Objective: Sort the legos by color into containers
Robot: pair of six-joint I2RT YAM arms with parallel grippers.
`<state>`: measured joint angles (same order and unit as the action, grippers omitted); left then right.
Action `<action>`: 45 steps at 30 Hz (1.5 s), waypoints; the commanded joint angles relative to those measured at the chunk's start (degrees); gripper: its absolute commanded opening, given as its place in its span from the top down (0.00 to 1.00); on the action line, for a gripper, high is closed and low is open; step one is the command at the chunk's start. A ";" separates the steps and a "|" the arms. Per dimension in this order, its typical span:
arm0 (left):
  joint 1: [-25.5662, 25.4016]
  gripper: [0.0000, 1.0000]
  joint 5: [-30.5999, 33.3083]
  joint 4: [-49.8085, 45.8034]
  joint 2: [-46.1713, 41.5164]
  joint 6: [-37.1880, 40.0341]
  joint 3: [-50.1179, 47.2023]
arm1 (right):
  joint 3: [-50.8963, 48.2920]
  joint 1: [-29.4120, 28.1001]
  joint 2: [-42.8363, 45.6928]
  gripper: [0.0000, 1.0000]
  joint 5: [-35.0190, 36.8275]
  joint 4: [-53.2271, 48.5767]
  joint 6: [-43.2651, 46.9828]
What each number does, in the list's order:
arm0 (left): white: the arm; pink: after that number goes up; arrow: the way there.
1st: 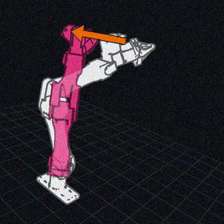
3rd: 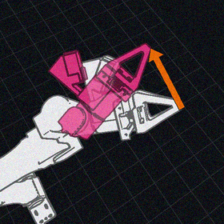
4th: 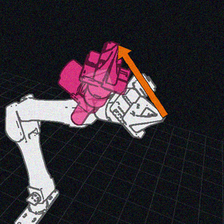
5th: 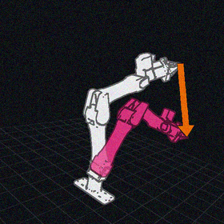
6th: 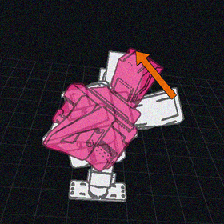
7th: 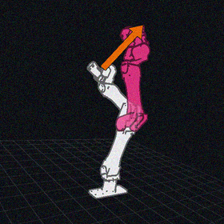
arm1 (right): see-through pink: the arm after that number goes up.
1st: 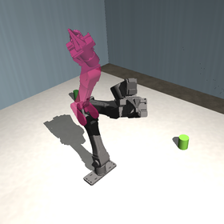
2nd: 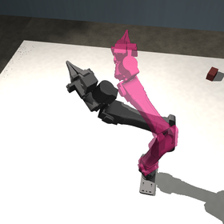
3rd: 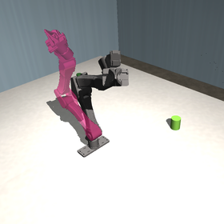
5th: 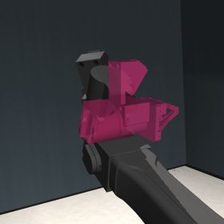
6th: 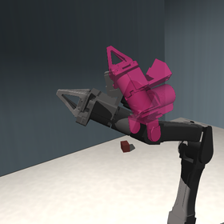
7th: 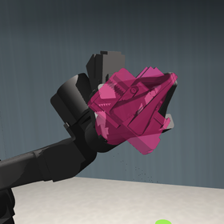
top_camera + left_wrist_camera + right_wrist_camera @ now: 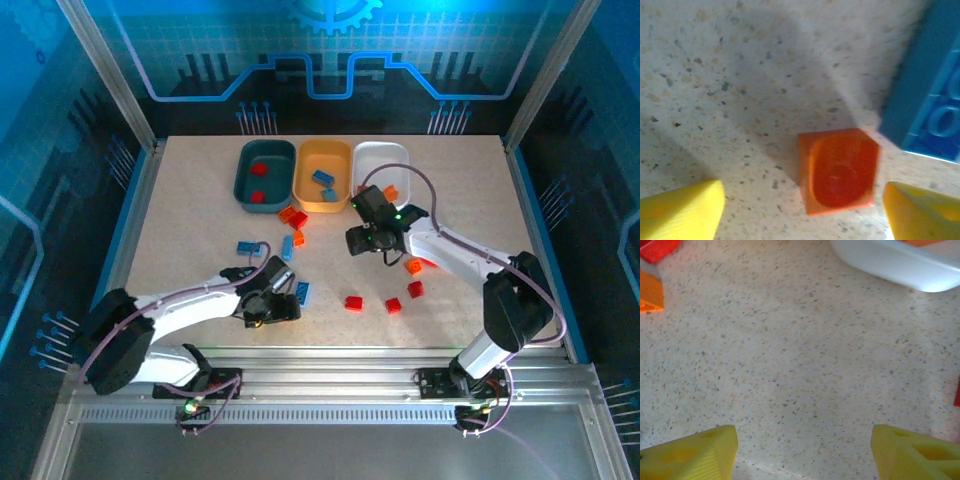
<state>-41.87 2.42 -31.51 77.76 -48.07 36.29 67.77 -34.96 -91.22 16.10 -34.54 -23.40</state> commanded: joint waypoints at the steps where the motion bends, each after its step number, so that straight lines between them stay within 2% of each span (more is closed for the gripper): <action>1: -1.09 0.25 1.96 0.74 3.90 0.20 2.86 | -2.20 1.69 2.98 0.29 0.18 0.61 -1.27; 4: -2.44 0.37 4.21 -0.91 7.12 0.65 5.50 | -4.05 2.95 5.04 0.29 -0.16 1.01 -1.42; 9: -4.35 0.48 6.90 -3.35 9.98 0.82 8.20 | -6.78 4.18 8.01 0.29 -0.58 1.89 -1.52; 11: -4.55 0.50 7.59 -3.75 10.47 0.88 8.48 | -7.33 4.49 8.49 0.30 -0.97 2.26 -1.54; 17: -4.52 0.66 8.48 -4.49 10.58 1.72 9.24 | -8.08 4.56 8.42 0.30 -1.62 2.95 -1.27; 20: -4.54 0.71 9.05 -6.17 9.60 2.45 10.50 | -8.15 4.66 8.73 0.30 -1.16 2.90 -1.11; 25: -4.73 0.73 9.70 -12.01 5.47 4.65 16.26 | -8.96 6.07 10.71 0.31 -1.00 2.99 -1.40; 28: -4.72 0.73 9.88 -14.45 5.00 8.47 23.38 | -10.22 8.86 12.46 0.32 -0.71 2.64 -2.87; 30: -4.68 0.72 9.65 -15.39 8.39 12.37 30.56 | -11.89 12.25 14.06 0.32 -1.07 2.62 -5.27; 34: -4.33 0.73 7.96 -13.00 17.41 18.78 44.88 | -16.61 17.78 19.16 0.32 -3.88 4.44 -8.77; 36: -3.38 0.73 4.73 -10.57 22.75 21.28 51.71 | -19.17 19.58 22.29 0.31 -4.41 4.75 -9.70; 40: -1.40 0.74 -0.66 -8.10 33.59 24.40 64.69 | -21.88 21.78 27.73 0.31 -4.73 4.05 -10.79; 45: 0.96 0.75 -3.39 -6.60 46.01 26.86 80.18 | -24.45 23.11 33.10 0.28 -6.73 3.76 -10.40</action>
<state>-42.30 2.52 -39.22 119.50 -25.15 109.89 44.84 -12.93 -60.36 11.46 -30.79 -32.86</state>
